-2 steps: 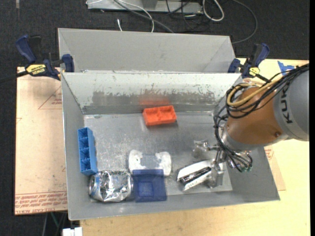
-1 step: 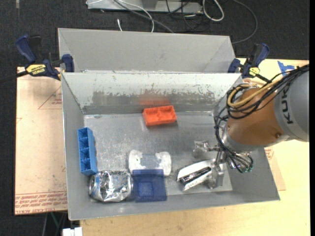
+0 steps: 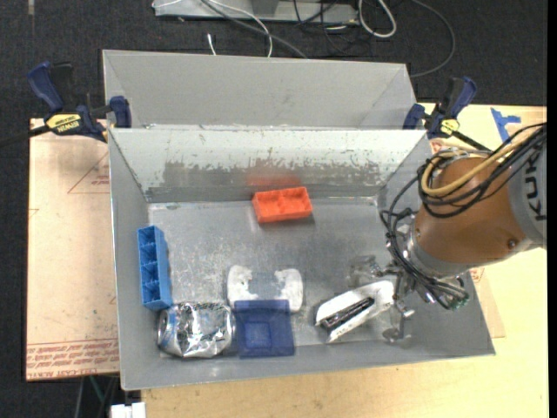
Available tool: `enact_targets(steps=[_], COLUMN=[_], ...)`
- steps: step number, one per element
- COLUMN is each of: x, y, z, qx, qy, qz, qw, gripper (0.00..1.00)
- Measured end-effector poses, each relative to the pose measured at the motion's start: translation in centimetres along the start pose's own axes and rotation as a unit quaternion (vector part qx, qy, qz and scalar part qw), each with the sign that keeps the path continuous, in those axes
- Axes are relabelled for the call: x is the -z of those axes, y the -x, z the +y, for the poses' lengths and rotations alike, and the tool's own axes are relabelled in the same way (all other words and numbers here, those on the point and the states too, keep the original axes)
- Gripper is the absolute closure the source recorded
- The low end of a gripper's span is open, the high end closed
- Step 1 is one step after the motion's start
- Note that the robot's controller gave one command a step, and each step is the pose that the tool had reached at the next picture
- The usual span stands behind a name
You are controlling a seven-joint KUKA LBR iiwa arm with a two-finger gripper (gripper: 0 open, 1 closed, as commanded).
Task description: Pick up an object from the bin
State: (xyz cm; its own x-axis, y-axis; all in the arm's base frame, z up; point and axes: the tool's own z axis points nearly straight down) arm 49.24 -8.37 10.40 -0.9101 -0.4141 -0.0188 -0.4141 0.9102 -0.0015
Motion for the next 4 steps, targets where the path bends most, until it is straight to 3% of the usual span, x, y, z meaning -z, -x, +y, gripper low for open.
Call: enact_targets(steps=[1, 2, 3, 4], x=[-3.2, -3.3, -3.4, -3.4], y=[2.1, -0.2, 0.9, 1.0], z=[0.2, -1.2, 0.2, 0.7], qx=[-0.083, 0.075, -0.078, -0.056], qy=[0.001, -0.001, 0.001, 0.001], qz=[0.0009, -0.0045, -0.0017, -0.0033], qw=[0.9965, 0.9972, 0.997, 0.9984], gripper=[0.0, 0.0, 0.0, 0.0])
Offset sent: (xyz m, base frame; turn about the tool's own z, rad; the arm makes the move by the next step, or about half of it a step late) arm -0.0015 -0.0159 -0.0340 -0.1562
